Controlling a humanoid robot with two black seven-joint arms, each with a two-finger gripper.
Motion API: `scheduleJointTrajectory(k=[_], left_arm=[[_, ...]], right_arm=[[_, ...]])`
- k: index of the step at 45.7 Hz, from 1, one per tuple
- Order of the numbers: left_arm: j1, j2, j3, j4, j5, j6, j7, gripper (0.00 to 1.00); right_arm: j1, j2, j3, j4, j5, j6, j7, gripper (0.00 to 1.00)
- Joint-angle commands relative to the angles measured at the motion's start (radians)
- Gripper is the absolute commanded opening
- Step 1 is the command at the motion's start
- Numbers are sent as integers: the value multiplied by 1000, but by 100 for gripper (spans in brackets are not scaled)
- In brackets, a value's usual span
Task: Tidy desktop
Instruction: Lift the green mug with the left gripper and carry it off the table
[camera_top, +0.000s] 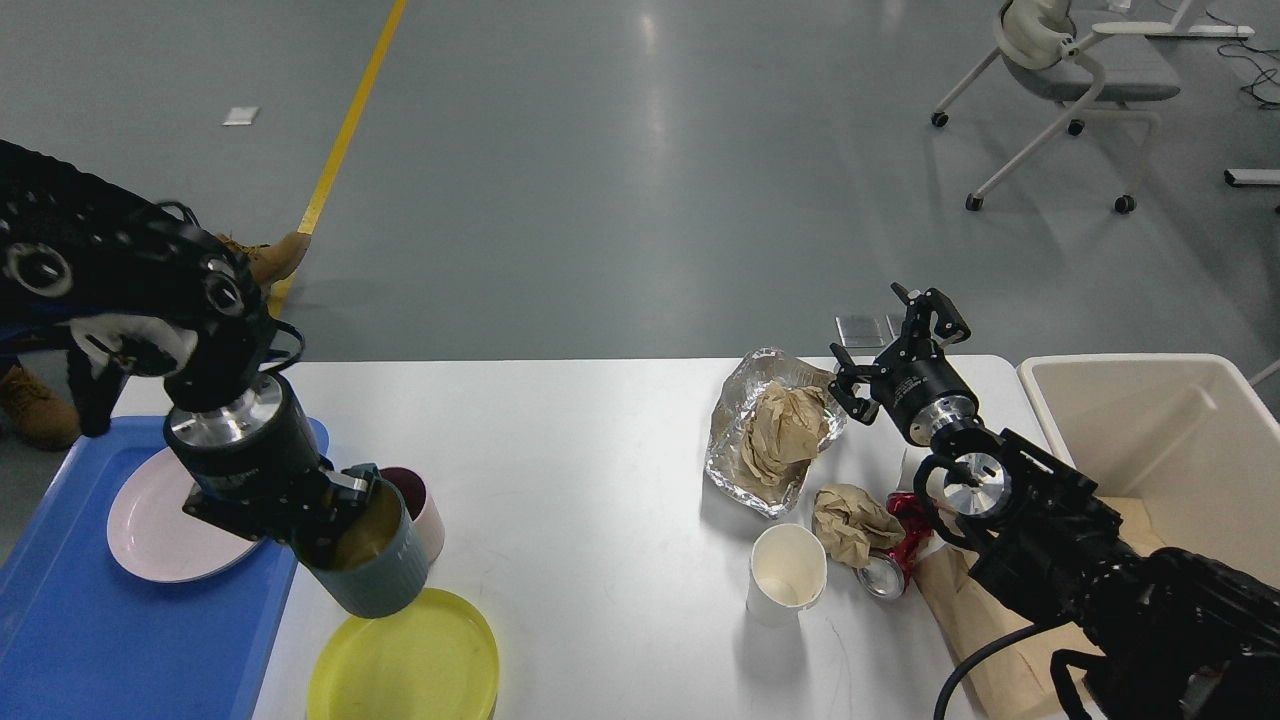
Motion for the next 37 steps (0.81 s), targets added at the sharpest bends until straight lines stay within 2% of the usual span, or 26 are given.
scheduleJointTrajectory(k=[1, 6, 11, 15, 25, 37], left_arm=[[-156, 19, 71, -1, -22, -124, -3, 0], [-288, 19, 148, -3, -52, -217, -9, 0], [-397, 20, 214, -3, -59, -217, -16, 0], [-453, 29, 257, -3, -59, -217, -42, 0], [-454, 69, 369, -3, -52, -217, -81, 0], [-436, 311, 492, 54, 92, -217, -83, 0]], right_arm=[[0, 0, 0, 0, 0, 0, 0, 100], [0, 2, 0, 0, 0, 0, 0, 100], [0, 0, 0, 0, 0, 0, 0, 100], [0, 0, 0, 0, 0, 0, 0, 100], [2, 0, 0, 0, 0, 0, 0, 100], [0, 0, 0, 0, 0, 0, 0, 100]])
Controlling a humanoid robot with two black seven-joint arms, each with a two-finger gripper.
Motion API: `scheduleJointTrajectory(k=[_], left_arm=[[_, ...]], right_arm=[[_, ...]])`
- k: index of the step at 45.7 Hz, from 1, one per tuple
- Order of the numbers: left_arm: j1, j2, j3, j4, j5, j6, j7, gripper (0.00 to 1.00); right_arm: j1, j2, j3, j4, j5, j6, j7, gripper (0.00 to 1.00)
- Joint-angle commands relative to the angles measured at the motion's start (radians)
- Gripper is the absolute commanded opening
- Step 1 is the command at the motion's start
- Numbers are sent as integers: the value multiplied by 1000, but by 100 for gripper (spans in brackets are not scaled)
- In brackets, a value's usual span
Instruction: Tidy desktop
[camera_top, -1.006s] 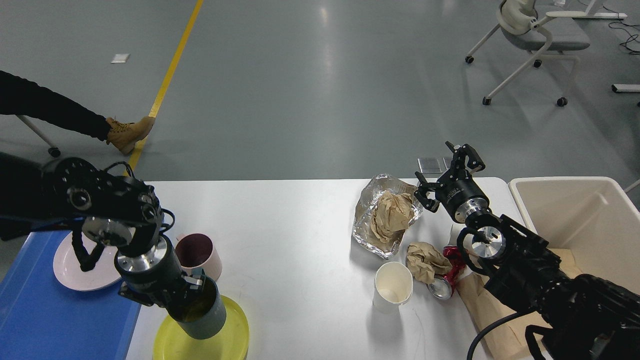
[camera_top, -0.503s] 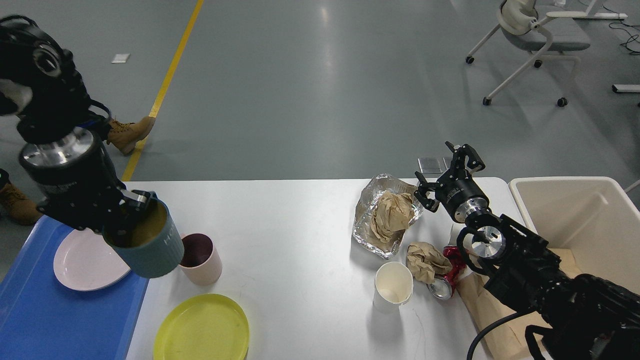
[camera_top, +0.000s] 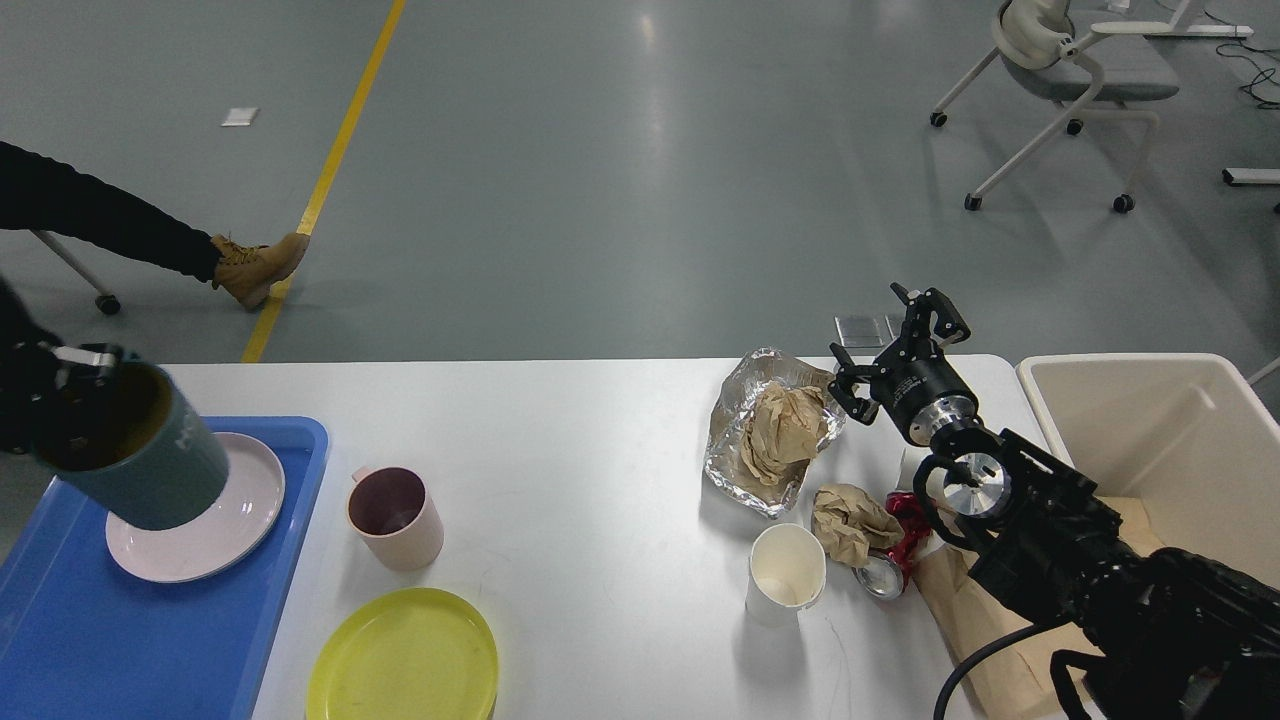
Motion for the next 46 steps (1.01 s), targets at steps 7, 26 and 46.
scheduleJointTrajectory(k=[7, 26, 46], left_arm=[[121, 253, 26, 166, 161, 0, 2, 0], [621, 344, -224, 533, 174, 0, 0, 0], [1100, 240, -595, 889, 195, 0, 33, 0]], right_arm=[[0, 0, 1, 0, 0, 0, 0, 100], [0, 0, 0, 0, 0, 0, 0, 100], [0, 0, 0, 0, 0, 0, 0, 100]])
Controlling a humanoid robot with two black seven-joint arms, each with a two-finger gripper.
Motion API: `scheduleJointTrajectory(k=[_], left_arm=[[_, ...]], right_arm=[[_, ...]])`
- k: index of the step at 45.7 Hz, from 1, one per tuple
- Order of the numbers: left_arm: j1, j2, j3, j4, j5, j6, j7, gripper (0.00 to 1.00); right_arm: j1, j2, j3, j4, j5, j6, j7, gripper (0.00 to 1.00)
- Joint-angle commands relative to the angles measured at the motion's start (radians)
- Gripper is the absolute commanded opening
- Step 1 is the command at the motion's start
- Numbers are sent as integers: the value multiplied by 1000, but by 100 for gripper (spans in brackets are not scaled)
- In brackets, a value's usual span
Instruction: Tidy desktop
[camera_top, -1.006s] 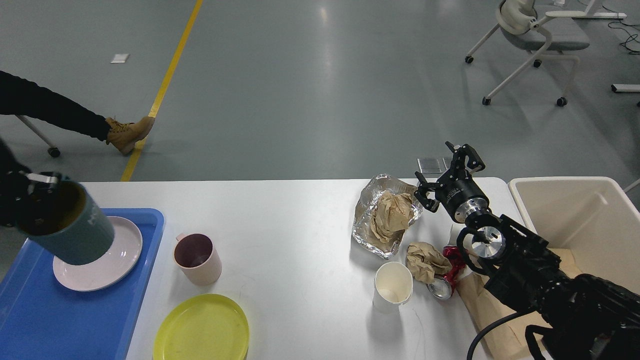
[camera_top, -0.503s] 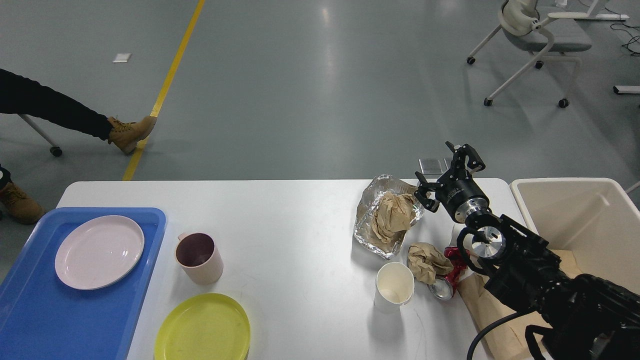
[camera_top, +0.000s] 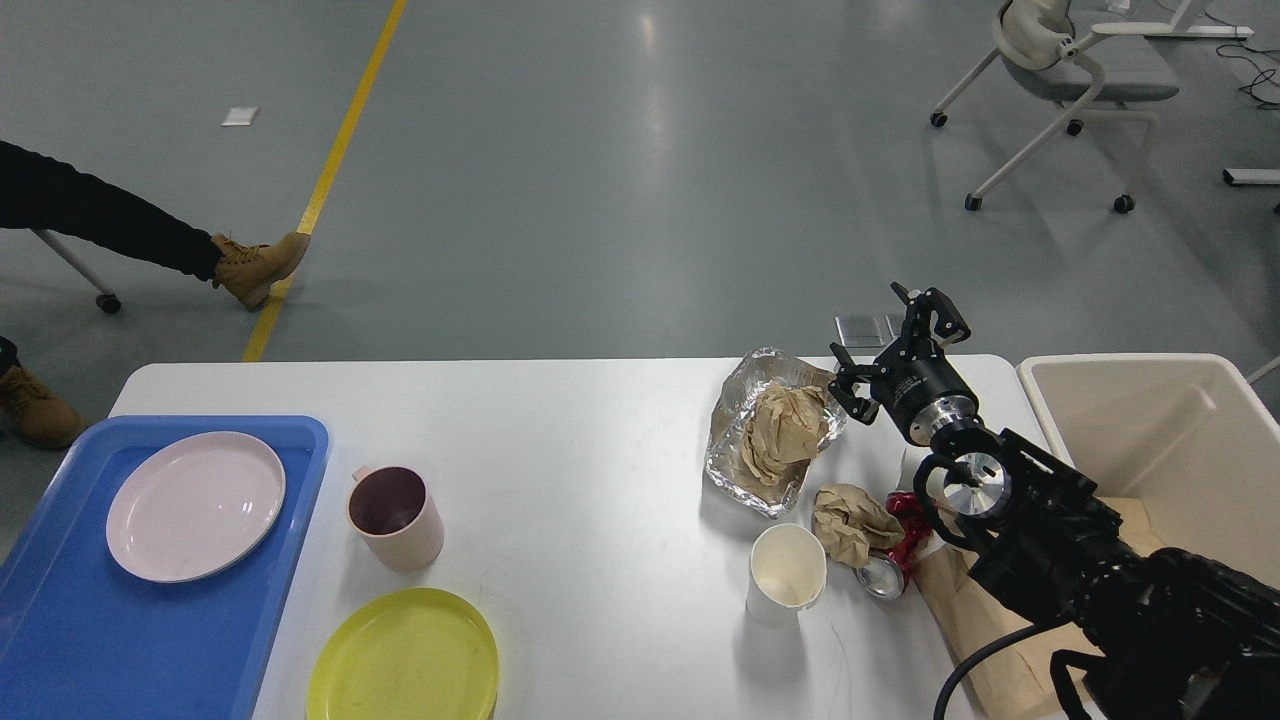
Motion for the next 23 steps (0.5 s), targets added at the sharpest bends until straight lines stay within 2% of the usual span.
scheduleJointTrajectory(k=[1, 12, 23], left_arm=[[73, -38, -49, 60, 4, 0, 1, 0], [210, -101, -144, 129, 4, 0, -4, 0], [282, -150, -158, 172, 3, 0, -5, 0]], right_arm=[[0, 0, -1, 0, -1, 0, 0, 100], [0, 0, -1, 0, 0, 0, 0, 100], [0, 1, -1, 0, 0, 0, 0, 100]])
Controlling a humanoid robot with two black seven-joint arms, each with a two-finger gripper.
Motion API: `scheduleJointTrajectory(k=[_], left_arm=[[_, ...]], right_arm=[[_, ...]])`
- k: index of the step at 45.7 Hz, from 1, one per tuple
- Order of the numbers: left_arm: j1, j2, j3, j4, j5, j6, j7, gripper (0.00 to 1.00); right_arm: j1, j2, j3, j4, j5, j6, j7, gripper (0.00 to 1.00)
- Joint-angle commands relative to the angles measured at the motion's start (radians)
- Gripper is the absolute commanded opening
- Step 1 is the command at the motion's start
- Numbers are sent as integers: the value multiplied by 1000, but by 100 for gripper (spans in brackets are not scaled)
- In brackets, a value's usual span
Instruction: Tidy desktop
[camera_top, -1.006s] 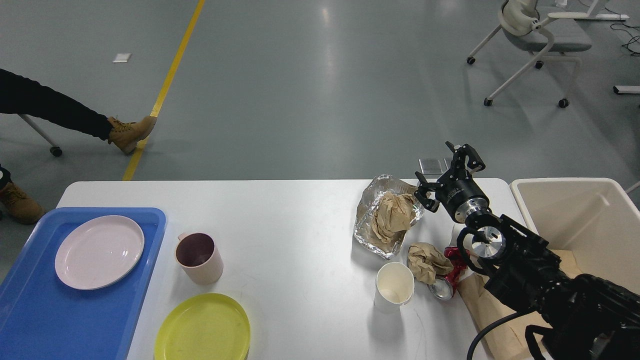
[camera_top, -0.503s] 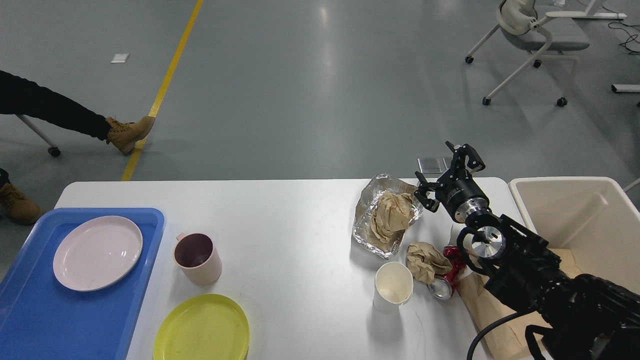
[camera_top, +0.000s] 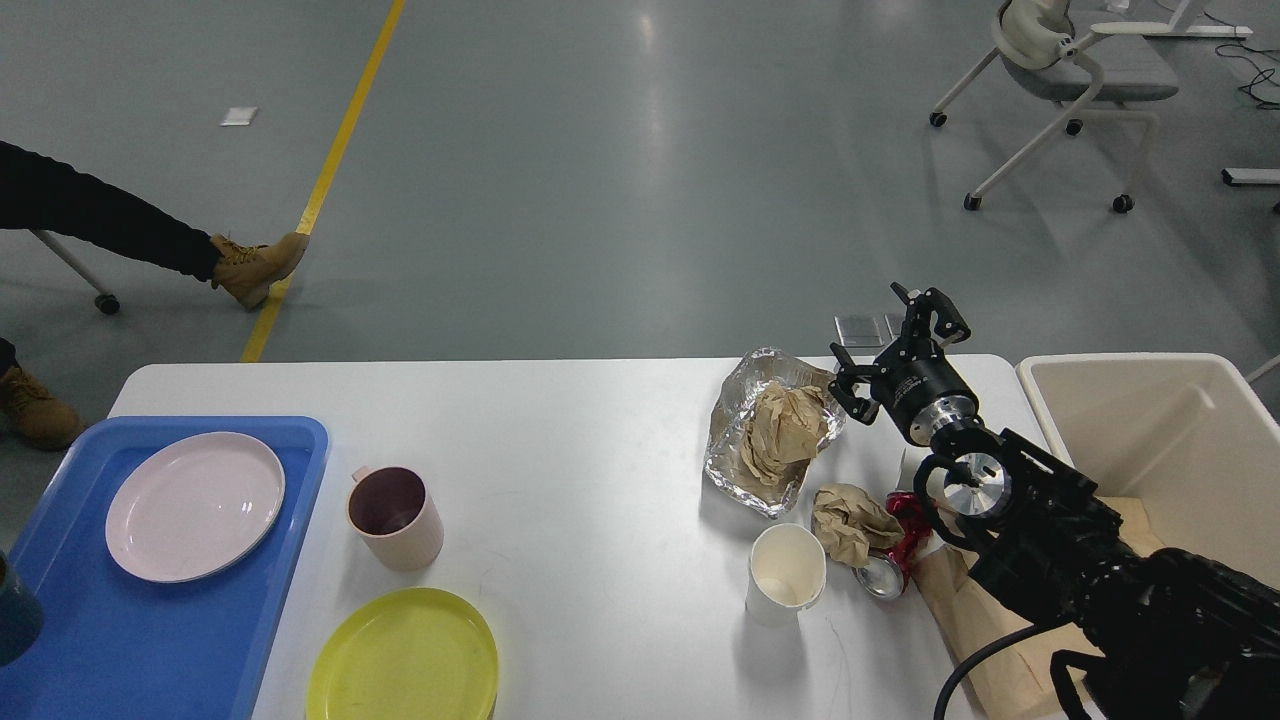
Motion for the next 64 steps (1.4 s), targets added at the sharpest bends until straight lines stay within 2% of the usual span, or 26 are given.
scheduleJointTrajectory(k=[1, 19, 31, 37, 42, 46, 51, 58, 64], left_arm=[[40, -28, -3, 30, -2, 0, -1, 0], [197, -137, -77, 225, -2, 0, -3, 0], [207, -163, -86, 233, -2, 0, -1, 0], [207, -166, -88, 233, 0, 0, 0, 4], [207, -166, -88, 233, -2, 0, 0, 12], [207, -166, -88, 233, -2, 0, 0, 30], [209, -166, -88, 231, -2, 0, 0, 45], [206, -164, -88, 220, -2, 6, 0, 52], [192, -155, -97, 210, -2, 0, -1, 63]], right_arm=[[0, 1, 0, 0, 0, 0, 0, 100], [0, 0, 0, 0, 0, 0, 0, 100], [0, 0, 0, 0, 0, 0, 0, 100], [0, 0, 0, 0, 0, 0, 0, 100], [0, 0, 0, 0, 0, 0, 0, 100], [0, 0, 0, 0, 0, 0, 0, 100], [0, 1, 0, 0, -1, 0, 0, 100], [0, 0, 0, 0, 0, 0, 0, 100], [0, 0, 0, 0, 0, 0, 0, 100]])
